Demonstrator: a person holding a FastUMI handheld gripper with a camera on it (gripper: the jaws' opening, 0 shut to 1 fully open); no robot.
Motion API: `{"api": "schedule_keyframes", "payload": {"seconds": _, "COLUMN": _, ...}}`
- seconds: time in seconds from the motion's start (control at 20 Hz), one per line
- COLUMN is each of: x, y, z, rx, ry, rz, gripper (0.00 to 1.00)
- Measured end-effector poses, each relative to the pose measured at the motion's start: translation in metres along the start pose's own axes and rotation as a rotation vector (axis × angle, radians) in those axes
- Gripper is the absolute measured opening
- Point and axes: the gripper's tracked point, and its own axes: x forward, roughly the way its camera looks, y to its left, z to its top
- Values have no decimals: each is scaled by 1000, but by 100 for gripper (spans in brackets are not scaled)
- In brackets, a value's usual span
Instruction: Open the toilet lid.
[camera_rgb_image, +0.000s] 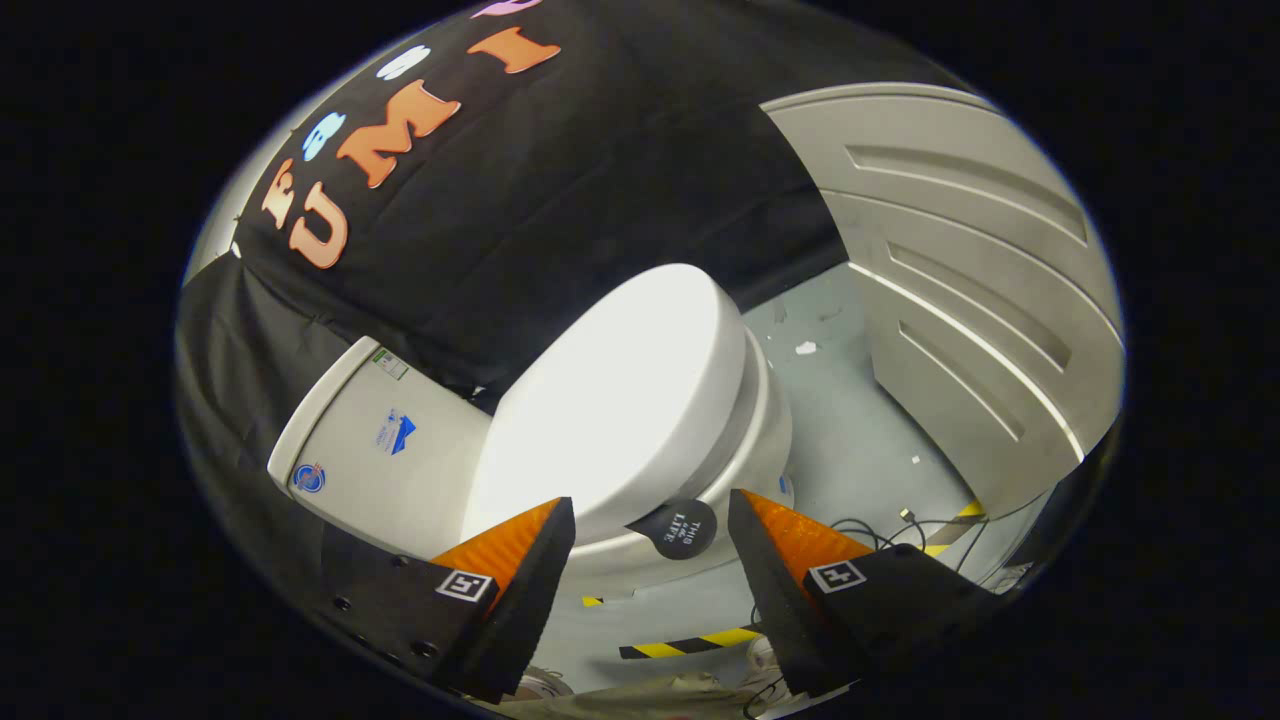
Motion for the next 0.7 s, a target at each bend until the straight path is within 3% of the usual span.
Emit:
{"api": "schedule_keyframes", "payload": {"seconds": 0.2, "x": 14, "y": -14, "z": -28, "rx": 150, "ry": 114, "rz": 46, "gripper": 97}}
{"api": "schedule_keyframes", "payload": {"seconds": 0.3, "x": 17, "y": -16, "z": -34, "rx": 227, "ry": 145, "rz": 71, "gripper": 90}}
{"api": "schedule_keyframes", "payload": {"seconds": 0.45, "x": 21, "y": -24, "z": -38, "rx": 293, "ry": 148, "rz": 68, "gripper": 70}}
{"api": "schedule_keyframes", "payload": {"seconds": 0.5, "x": 22, "y": -25, "z": -38, "rx": 313, "ry": 148, "rz": 70, "gripper": 70}}
{"api": "schedule_keyframes", "payload": {"seconds": 0.7, "x": 24, "y": -19, "z": -30, "rx": 371, "ry": 121, "rz": 109, "gripper": 32}}
